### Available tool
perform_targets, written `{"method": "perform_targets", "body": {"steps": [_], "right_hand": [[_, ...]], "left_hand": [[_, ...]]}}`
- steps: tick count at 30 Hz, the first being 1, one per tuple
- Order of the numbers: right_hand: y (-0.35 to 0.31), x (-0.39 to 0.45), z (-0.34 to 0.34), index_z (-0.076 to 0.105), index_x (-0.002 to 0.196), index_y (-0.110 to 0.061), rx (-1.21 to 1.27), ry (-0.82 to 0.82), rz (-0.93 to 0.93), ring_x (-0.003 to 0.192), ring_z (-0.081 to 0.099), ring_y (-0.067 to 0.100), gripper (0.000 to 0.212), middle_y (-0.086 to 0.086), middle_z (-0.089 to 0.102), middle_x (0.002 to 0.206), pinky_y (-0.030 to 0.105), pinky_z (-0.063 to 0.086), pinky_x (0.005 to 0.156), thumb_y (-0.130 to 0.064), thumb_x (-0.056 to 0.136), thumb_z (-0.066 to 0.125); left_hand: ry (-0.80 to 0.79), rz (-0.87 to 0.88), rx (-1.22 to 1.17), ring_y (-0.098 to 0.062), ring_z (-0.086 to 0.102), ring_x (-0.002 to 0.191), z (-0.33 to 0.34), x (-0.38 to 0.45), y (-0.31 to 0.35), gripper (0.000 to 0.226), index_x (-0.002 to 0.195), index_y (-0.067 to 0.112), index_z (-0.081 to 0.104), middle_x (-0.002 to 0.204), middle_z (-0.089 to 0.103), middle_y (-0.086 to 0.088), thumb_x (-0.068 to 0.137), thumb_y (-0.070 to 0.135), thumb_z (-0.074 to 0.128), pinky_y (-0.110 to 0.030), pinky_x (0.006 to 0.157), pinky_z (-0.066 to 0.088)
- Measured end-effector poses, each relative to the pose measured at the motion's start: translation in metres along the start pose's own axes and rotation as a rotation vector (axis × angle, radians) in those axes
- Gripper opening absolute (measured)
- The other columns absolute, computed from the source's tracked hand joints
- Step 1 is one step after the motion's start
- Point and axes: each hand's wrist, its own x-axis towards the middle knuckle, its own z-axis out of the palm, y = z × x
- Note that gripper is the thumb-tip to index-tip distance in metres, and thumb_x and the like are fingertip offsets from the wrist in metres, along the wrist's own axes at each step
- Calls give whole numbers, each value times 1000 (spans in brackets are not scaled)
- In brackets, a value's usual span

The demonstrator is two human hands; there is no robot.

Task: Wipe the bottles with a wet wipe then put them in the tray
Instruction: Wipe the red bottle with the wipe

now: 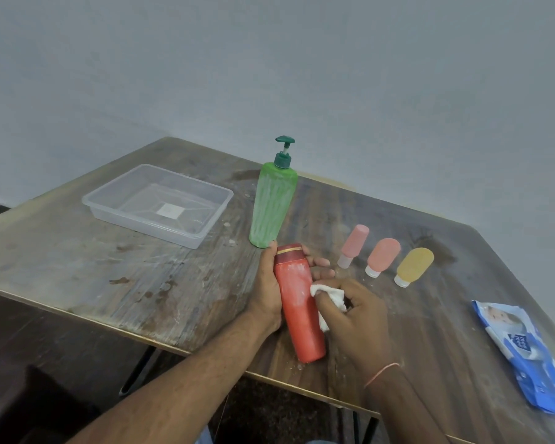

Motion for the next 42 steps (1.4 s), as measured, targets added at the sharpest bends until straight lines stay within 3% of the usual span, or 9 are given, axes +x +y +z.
{"method": "perform_targets", "body": {"steps": [6, 10, 14, 19, 22, 27, 32, 36, 42], "right_hand": [[3, 4, 2, 83, 92, -35, 38, -5, -17, 90, 74, 11, 20, -15, 79, 93, 40, 62, 76, -16, 88, 79], [-2, 9, 4, 84, 98, -32, 68, -10, -76, 91, 74, 7, 31, -20, 78, 93, 20, 56, 75, -3, 90, 78], [9, 17, -2, 83, 91, -31, 9, -32, -61, 83, 73, 12, 14, -13, 77, 86, 34, 58, 70, -18, 88, 79], [-4, 21, 0, 83, 97, -26, -11, -84, -269, 96, 73, 14, 23, -15, 77, 96, 30, 57, 81, -8, 85, 77], [1, 28, -2, 80, 94, -30, -103, -63, -246, 89, 71, 9, 13, -18, 75, 91, 32, 56, 73, -22, 86, 73], [-9, 32, 2, 82, 101, -27, -132, -83, -346, 95, 71, 8, 18, -16, 75, 99, 28, 57, 78, -21, 87, 72], [-12, 42, -2, 82, 96, -28, -233, -35, -349, 84, 67, 5, 17, -16, 71, 90, 29, 55, 73, -26, 85, 69], [-18, 38, 0, 83, 101, -26, -232, -156, -462, 87, 65, -1, 16, -14, 71, 94, 17, 49, 74, -25, 87, 76], [-23, 43, 3, 83, 101, -28, -293, -61, -421, 79, 62, 4, 21, -13, 67, 89, 19, 47, 68, -30, 87, 68]], "left_hand": [[23, -12, -16, -37, 74, 95, -1, 1, -2, 67, 102, 10, 63, 103, 73, -21, 104, 66, 26, -49, 93, 57], [14, -5, -10, -38, 73, 101, -2, 2, -1, 66, 103, 11, 64, 114, 73, -23, 103, 66, 27, -50, 93, 58], [20, -21, -5, -35, 74, 103, 1, 1, -1, 67, 104, 10, 62, 125, 72, -23, 102, 68, 28, -50, 93, 60], [39, -29, -3, -33, 75, 100, 0, 0, 0, 65, 105, 11, 59, 126, 72, -22, 104, 66, 24, -45, 88, 62], [74, -9, 41, -35, 74, 101, 1, -1, -1, 64, 105, 11, 62, 127, 71, -24, 103, 66, 29, -46, 89, 61], [122, 18, 88, -34, 73, 99, 6, -5, 1, 62, 102, 9, 67, 123, 69, -29, 103, 63, 36, -43, 88, 59], [182, 18, 126, -26, 75, 85, 7, -5, 1, 64, 100, 9, 74, 95, 76, -16, 103, 61, 37, -35, 77, 63], [203, 7, 102, -26, 75, 87, 8, -7, 2, 65, 104, 6, 73, 97, 75, -17, 104, 59, 34, -36, 81, 62], [217, 11, 137, -21, 78, 84, 11, -9, 2, 74, 87, 14, 84, 91, 79, -14, 110, 55, 28, -31, 78, 63]]}}
